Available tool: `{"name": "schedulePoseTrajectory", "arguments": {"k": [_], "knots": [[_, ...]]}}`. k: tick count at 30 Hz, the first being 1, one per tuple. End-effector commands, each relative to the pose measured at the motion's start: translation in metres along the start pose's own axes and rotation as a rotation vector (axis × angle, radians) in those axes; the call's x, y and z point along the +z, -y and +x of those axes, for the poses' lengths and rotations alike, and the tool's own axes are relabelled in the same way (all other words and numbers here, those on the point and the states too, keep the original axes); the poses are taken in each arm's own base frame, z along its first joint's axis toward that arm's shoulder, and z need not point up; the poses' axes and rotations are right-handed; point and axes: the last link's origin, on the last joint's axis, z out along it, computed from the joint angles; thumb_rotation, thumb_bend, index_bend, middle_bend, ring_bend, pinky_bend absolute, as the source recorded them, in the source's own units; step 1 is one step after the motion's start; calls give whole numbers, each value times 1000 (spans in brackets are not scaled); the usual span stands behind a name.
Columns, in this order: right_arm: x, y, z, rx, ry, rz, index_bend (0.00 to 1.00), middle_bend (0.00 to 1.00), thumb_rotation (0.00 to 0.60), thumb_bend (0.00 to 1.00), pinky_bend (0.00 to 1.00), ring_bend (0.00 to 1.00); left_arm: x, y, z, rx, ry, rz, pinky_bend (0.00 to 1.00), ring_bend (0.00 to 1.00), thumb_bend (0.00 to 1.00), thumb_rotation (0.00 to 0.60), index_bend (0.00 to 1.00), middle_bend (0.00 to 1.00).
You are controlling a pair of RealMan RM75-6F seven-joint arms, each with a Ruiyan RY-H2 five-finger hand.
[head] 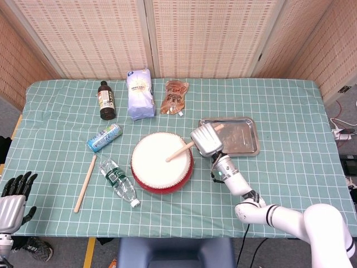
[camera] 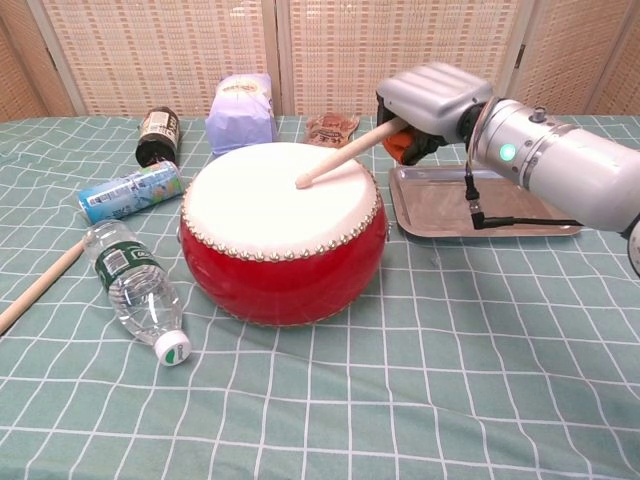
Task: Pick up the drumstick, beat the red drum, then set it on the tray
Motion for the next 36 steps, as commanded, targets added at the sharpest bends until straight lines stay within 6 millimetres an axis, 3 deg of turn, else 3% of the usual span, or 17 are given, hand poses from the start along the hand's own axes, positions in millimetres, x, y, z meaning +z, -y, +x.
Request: {"name": "schedulePoseTrajectory", "arguments": {"k": [1,7,13,18,25,27,30,36], "knots": [[-1,-9,12,357,-53,-69,1000,1000,600,1000,1000,1000,0,0,0,-1,-1,0,21,0,267,600,0,0],[-5,-41,16,502,-28,-180,1000,1000,600,1000,1000,1000,0,-1,0,-1,-1,-1,21,0,268,600,0,0],[-11,-76,-6,547,77,-286,1000,1000,600,1000,1000,1000,-1,-2,0,-2,0,-4,22,0,267,600,0,0],[-10,-96,-32,484,176,-325,1000,1000,600,995,1000,1000,-3,-2,0,-2,0,1,21,0,267,600,0,0],[-4,-108,-53,451,232,-358,1000,946,600,853,979,886,-6,0,0,0,3,9,21,0,267,600,0,0],[-3,-110,-59,461,246,-369,998,892,600,791,933,823,-6,0,0,1,4,11,22,0,267,600,0,0],[-1,-113,-65,480,262,-380,901,775,600,687,793,691,-6,0,0,1,4,11,21,0,267,600,0,0],[1,-117,-74,489,295,-396,536,485,600,436,449,381,-6,0,-1,2,8,11,21,0,268,600,0,0]]}}
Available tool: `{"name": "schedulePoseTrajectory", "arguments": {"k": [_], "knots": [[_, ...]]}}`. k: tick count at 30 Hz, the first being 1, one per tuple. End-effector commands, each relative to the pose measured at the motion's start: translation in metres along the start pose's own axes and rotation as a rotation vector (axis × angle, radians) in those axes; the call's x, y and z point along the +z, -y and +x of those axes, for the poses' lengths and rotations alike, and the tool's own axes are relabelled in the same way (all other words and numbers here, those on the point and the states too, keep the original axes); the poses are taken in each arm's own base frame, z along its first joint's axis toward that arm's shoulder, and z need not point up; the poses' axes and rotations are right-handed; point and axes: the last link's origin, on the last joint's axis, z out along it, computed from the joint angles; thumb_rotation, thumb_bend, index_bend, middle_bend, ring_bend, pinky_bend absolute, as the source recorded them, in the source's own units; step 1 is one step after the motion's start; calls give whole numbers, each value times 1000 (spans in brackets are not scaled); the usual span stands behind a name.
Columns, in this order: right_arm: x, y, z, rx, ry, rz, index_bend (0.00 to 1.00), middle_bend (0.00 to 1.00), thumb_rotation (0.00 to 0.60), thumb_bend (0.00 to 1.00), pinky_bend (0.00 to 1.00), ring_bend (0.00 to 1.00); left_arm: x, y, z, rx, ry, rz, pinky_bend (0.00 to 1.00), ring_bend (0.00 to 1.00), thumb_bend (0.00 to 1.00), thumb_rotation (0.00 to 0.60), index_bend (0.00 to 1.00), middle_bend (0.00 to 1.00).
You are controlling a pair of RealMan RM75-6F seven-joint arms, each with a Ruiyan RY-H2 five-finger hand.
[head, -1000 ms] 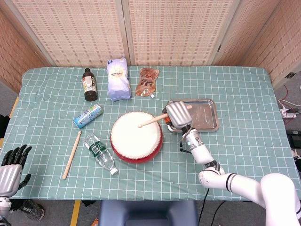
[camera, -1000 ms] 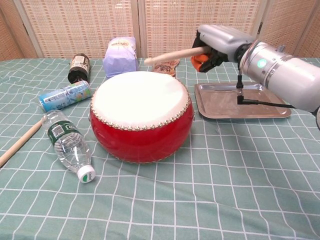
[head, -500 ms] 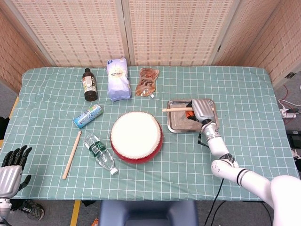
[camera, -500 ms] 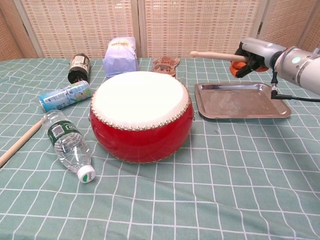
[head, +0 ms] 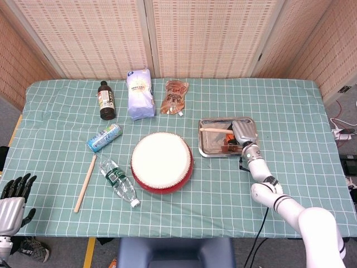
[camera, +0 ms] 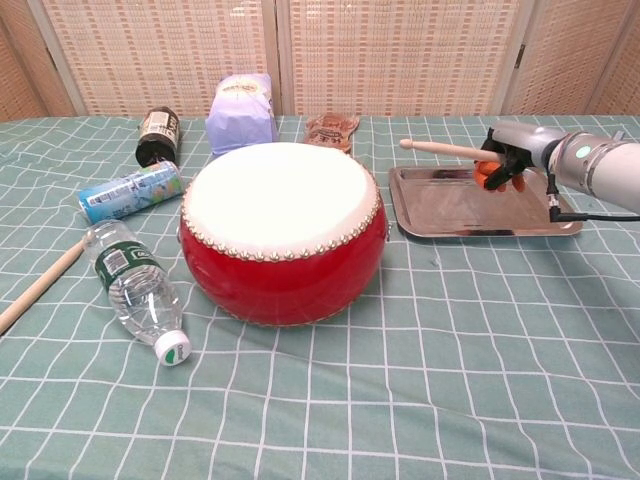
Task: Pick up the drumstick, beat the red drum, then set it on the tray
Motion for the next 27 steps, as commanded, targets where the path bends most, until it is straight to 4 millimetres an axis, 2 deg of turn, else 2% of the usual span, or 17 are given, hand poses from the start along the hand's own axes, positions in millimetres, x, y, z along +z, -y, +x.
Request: {"name": "schedulePoseTrajectory", "arguments": {"k": [1,4,8,11,16,19,22,27], "knots": [[3,1,-5,6,19,-3,472,435,600,389,397,330,0,0,0,0,2,1,21,0,268,600,0,0],[5,-2,-5,9,24,-11,352,355,600,274,320,246,0,0,-1,1,6,2,21,0,268,600,0,0],[7,-4,-6,14,33,-17,274,312,600,161,273,199,1,0,-1,3,8,1,21,0,267,600,0,0],[6,-4,-4,8,27,-7,250,293,600,136,241,173,2,0,-1,4,8,1,21,0,267,600,0,0],[-3,-7,14,5,-53,56,239,281,600,135,225,159,4,0,0,5,2,1,21,0,267,600,0,0],[-20,-14,29,-40,-130,117,239,281,600,142,227,159,6,0,2,1,-4,-2,21,0,268,600,0,0],[-52,-29,41,-146,-203,158,239,281,600,191,227,159,8,-1,2,-2,-9,-6,21,0,268,600,0,0],[-123,-63,58,-256,-297,113,240,281,600,203,227,159,12,-4,5,-11,-21,-17,21,0,267,600,0,0]]}}
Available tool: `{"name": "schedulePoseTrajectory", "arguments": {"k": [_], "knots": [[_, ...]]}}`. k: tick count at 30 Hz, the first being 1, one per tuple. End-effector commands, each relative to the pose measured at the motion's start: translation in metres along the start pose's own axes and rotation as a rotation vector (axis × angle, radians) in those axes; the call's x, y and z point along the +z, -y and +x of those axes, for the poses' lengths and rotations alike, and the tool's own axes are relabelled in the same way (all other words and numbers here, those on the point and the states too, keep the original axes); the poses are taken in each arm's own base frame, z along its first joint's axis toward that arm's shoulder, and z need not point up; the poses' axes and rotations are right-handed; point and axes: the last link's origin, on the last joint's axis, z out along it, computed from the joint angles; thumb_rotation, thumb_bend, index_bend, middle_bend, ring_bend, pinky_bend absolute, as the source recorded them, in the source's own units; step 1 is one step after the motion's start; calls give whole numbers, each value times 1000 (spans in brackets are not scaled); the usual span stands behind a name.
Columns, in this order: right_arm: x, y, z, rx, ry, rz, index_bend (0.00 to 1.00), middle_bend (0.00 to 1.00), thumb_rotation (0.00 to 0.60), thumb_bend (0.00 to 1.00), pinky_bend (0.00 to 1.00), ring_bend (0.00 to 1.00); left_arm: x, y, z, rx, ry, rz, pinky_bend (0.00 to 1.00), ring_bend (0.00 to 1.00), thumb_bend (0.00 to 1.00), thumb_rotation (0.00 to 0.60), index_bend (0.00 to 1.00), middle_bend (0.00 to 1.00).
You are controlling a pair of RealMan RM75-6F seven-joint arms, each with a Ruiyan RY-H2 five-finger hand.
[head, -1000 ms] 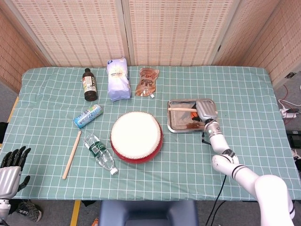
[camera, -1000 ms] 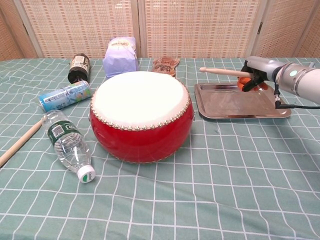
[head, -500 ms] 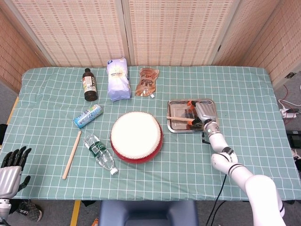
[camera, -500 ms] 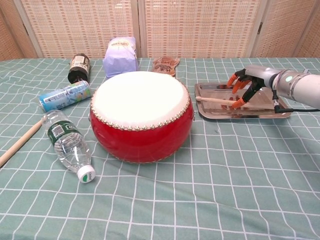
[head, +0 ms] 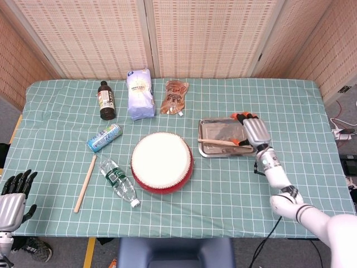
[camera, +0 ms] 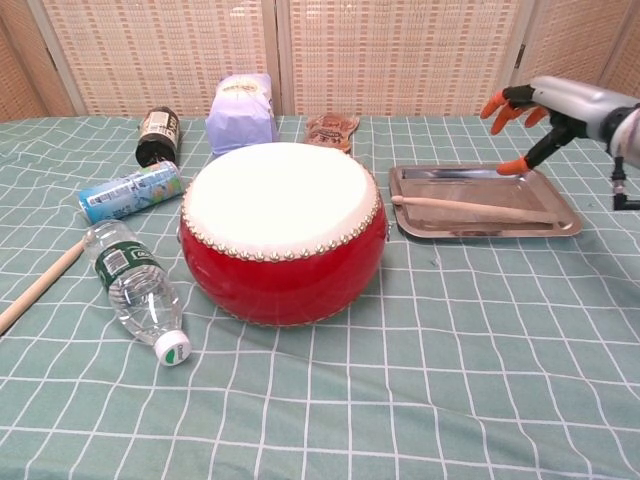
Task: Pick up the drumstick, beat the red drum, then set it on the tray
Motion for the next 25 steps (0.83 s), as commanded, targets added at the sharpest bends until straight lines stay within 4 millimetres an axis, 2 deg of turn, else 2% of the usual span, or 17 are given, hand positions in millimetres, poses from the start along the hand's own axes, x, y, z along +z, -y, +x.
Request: {"name": "schedulePoseTrajectory", "arguments": {"k": [1,7,14,19,25], "knots": [[-81,-34,34,-150,-98,-47,240,281,600,203,227,159,2,-2,1,-3,-7,-8,21,0,266,600,0,0],[-172,-54,52,-124,-163,-147,221,253,600,203,226,136,7,-12,8,-21,-42,-32,21,0,267,600,0,0],[-247,-65,51,-31,-171,-218,99,152,600,203,147,29,9,-27,15,-35,-78,-71,21,0,268,600,0,0],[-279,-66,52,9,-182,-231,61,119,600,203,103,0,9,-31,21,-47,-111,-76,21,0,267,600,0,0],[-284,-62,53,20,-171,-198,58,119,600,203,99,0,8,-33,23,-51,-118,-79,22,0,267,600,0,0]]}}
